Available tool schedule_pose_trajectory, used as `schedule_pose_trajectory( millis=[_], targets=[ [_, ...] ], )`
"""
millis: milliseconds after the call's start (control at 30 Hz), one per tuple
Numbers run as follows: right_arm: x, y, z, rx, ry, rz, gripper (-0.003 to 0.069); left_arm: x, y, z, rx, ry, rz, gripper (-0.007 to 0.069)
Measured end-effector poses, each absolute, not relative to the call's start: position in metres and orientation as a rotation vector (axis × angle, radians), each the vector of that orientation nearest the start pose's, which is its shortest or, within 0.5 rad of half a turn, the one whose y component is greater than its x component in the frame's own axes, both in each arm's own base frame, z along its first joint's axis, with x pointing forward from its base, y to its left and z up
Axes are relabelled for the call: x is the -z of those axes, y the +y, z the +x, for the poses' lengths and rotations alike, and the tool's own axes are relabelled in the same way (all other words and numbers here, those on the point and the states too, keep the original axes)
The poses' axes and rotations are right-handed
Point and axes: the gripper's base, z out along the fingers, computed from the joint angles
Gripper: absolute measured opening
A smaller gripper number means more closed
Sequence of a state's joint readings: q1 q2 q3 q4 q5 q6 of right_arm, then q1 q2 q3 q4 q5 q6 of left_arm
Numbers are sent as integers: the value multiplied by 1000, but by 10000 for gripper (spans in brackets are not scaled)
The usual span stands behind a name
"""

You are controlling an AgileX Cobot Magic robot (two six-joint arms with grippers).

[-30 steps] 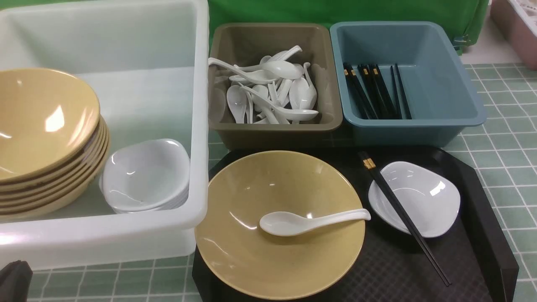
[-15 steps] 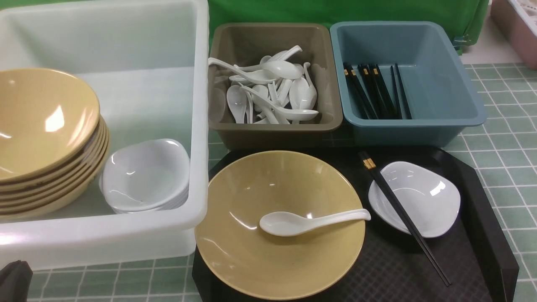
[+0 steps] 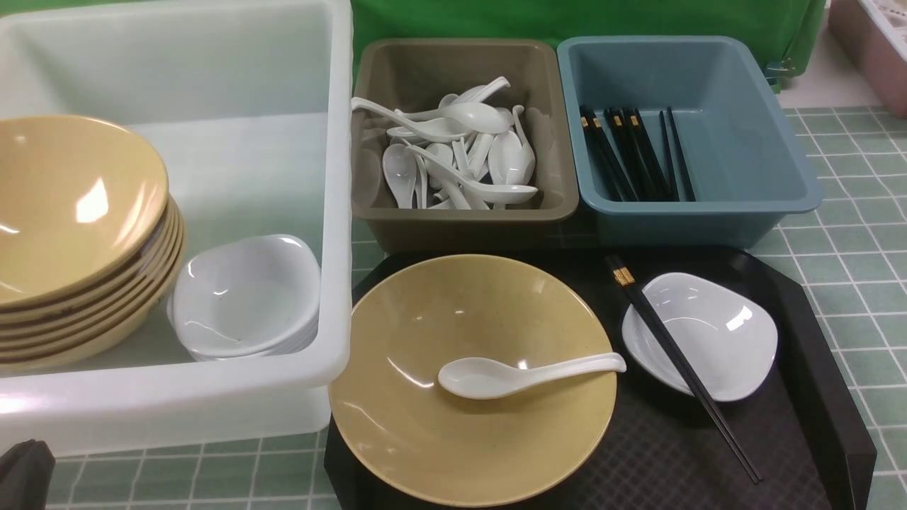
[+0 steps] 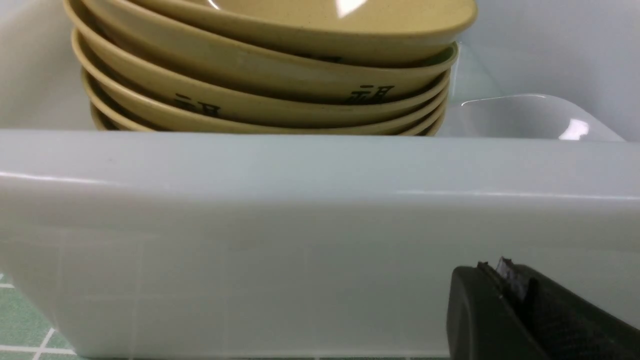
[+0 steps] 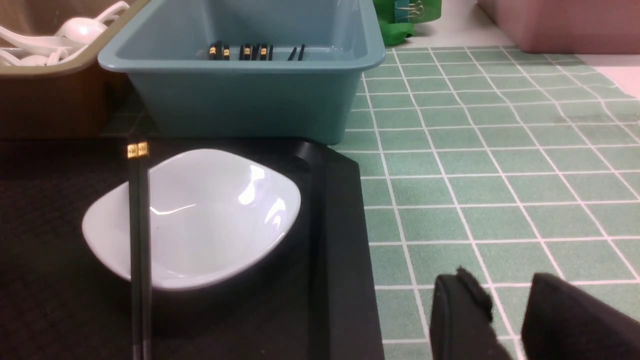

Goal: On blue table put chopsticks spoon bowls plates into blue grey white boxes.
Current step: 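Move the grippers toward the tableware on the black tray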

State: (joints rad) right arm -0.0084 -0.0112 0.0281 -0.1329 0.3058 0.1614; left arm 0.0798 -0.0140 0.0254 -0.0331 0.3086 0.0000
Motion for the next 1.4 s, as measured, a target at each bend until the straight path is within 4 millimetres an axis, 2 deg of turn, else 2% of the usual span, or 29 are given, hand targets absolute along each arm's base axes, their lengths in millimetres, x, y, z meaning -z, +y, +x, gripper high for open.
schedule_pose_trajectory(
  millis=[833, 1200, 1300, 1400],
  targets=[
    [-177, -4, 54, 17, 1802, 67, 238, -177, 4, 54, -57, 1803, -72, 1],
    [-177, -4, 54, 20, 1802, 65, 238, -179, 4, 54, 4, 1785, -148, 1],
    [-177, -4, 54, 14, 1802, 73, 238, -183, 3, 55, 107, 1726, -237, 1],
    [-177, -4, 54, -58, 1797, 159, 238, -187, 1, 56, 287, 1663, -391, 1]
  ],
)
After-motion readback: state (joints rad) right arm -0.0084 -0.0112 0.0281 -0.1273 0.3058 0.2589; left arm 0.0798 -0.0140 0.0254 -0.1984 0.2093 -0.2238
